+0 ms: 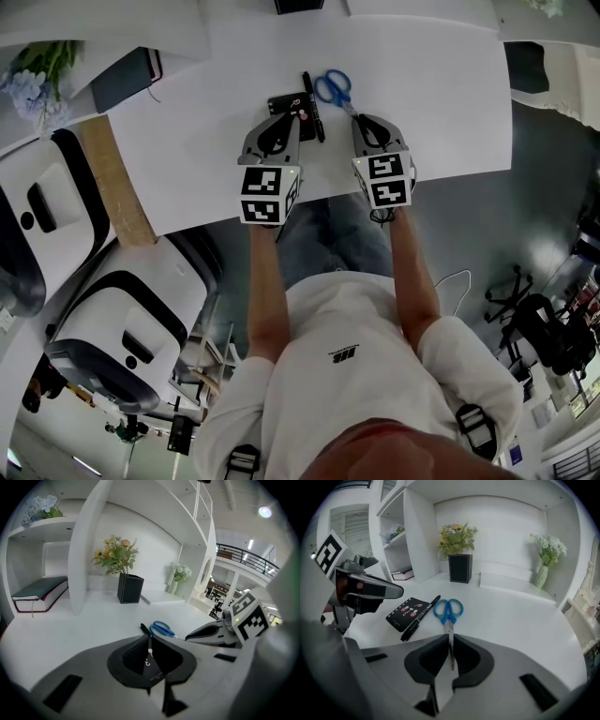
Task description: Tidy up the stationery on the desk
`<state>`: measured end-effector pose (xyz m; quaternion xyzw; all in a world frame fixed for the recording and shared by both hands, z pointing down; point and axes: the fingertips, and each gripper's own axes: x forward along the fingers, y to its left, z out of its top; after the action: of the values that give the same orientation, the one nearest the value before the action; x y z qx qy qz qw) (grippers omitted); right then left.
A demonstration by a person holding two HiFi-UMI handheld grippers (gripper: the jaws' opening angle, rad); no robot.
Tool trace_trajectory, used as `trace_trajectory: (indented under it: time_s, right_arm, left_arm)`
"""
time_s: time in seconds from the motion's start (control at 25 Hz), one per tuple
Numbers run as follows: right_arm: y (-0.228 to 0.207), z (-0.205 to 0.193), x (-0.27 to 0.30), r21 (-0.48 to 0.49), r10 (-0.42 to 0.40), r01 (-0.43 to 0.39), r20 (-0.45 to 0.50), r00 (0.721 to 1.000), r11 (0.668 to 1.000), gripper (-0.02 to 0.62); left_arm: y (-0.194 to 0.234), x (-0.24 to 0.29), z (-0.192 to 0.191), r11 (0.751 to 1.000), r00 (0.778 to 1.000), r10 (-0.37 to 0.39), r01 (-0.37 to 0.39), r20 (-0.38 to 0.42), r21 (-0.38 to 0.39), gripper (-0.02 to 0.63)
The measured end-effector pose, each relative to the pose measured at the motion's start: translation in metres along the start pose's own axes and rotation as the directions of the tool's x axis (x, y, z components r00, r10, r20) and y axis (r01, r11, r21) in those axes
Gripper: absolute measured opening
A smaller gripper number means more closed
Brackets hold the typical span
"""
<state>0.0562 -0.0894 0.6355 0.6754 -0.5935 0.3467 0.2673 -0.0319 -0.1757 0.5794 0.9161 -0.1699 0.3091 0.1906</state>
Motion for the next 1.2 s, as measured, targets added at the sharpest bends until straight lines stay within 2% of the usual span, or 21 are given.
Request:
trace_trajectory:
  time_s: [0.4, 0.84, 1.2]
  right_arm:
    - [0.035, -0.003, -0.002, -0.047, 0.068, -0.068, -0.003, 0.998, 0.997, 0.017]
    - [0.042, -0.002, -0.002, -0.084, 0.073, -0.074, -0.006, 0.997, 0.994, 0.014]
    - [0.042, 0.017, -0.023, -0.088, 0.106, -0.099, 0.074, 0.992, 0.991, 0.016]
  left_arm:
    - [-0.005, -0.005, -0.005, 1.000, 1.000, 0.010, -0.010, -0.002, -0.002, 0.000]
    - [-0.005, -0.009, -0.008, 1.000, 1.000, 0.021, -0.021, -0.001, -0.011, 0.000]
    - [-0.006, -0.018, -0.001, 0.999, 0.999, 0.032, -0.032, 0.020, -0.009, 0.000]
